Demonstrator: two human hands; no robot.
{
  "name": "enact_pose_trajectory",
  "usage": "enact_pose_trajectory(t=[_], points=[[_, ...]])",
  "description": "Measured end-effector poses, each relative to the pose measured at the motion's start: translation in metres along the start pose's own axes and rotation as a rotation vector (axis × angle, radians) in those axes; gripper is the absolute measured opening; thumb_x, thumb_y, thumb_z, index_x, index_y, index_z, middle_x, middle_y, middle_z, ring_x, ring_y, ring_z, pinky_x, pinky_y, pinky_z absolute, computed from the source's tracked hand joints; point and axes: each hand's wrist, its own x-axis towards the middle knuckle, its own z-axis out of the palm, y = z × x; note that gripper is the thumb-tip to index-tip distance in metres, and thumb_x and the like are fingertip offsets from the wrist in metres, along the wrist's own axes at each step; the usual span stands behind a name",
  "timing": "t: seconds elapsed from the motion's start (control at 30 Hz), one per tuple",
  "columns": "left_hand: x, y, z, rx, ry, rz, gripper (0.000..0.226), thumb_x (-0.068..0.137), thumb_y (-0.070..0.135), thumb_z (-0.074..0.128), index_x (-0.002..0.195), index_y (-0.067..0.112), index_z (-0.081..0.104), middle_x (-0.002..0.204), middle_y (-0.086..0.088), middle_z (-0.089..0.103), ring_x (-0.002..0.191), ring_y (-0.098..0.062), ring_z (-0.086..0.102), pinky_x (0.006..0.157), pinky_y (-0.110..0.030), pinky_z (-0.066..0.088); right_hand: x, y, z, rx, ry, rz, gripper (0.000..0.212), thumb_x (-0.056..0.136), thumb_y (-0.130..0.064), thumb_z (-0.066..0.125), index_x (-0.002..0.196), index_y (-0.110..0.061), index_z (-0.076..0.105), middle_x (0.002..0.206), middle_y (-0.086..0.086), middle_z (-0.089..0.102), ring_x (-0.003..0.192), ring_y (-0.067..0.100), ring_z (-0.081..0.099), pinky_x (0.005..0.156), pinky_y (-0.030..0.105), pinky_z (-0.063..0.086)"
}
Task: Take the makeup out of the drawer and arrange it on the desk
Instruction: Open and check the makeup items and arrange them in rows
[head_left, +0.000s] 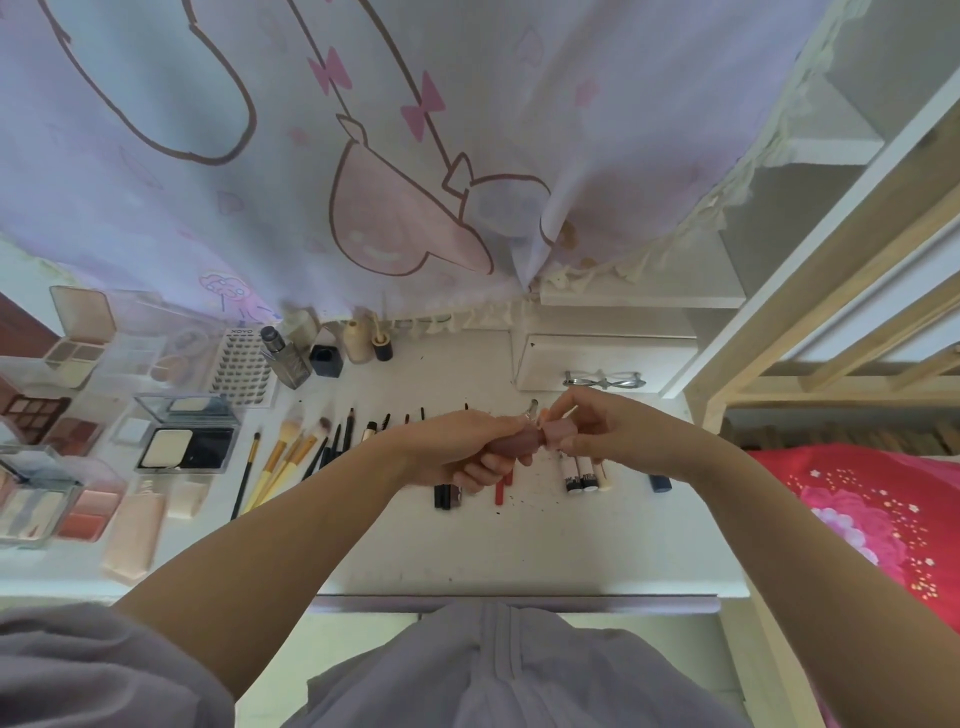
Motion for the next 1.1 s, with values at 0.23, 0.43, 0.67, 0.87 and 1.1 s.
enact_pose_trajectory(t=[0.23,0.43,0.67,0.87,1.1], points=[[0.007,-0.022,-0.018,-0.266,0.054,-0.034,0.033,0.1,0.038,0.038,0.089,0.011,0.053,0.065,0.001,0.043,0.056,-0.011,0.036,0.055,-0.023,0.031,0.006,0.027,-0.009,0.002,0.124,0.114,0.013,0.093,-0.022,0.056,0.102,-0.024,0.047,0.105,-0.003,0.066,0.092,0.013,0.062,0.07,0.022,0.046],[0.032,-0.038,-0.003,-0.369,0.236,0.058,0.016,0.096,0.02,0.05,0.108,0.01,0.057,0.095,-0.005,0.07,0.094,-0.02,0.065,0.089,-0.034,0.049,0.006,0.064,0.02,0.75,0.083,0.289,0.039,0.09,-0.039,0.057,0.122,-0.017,0.052,0.117,0.002,0.066,0.105,0.019,0.064,0.075,0.03,0.054],[0.066,-0.058,0.013,0.012,0.749,0.096,0.033,0.088,0.03,0.063,0.12,0.02,0.06,0.091,0.001,0.057,0.079,-0.009,0.051,0.07,-0.021,0.039,0.045,0.074,0.07,1.136,0.154,0.316,0.019,0.098,-0.022,0.049,0.108,-0.006,0.05,0.12,0.013,0.065,0.114,0.026,0.06,0.084,0.041,0.055],[0.088,-0.057,0.019,0.243,0.875,0.178,0.02,0.087,0.026,0.064,0.106,0.018,0.063,0.09,0.013,0.061,0.084,-0.003,0.056,0.073,-0.012,0.042,0.071,0.08,0.075,0.891,0.356,0.31,0.029,0.095,-0.021,0.056,0.121,-0.011,0.048,0.121,0.006,0.058,0.106,0.013,0.059,0.087,0.029,0.052],[0.117,-0.059,0.022,0.683,0.941,0.136,0.025,0.091,0.033,0.053,0.113,0.024,0.061,0.103,0.001,0.062,0.097,-0.019,0.056,0.086,-0.036,0.046,0.073,0.097,0.07,0.432,0.459,0.294,0.021,0.094,-0.032,0.054,0.113,-0.022,0.053,0.112,-0.004,0.06,0.101,0.011,0.057,0.085,0.025,0.05]])
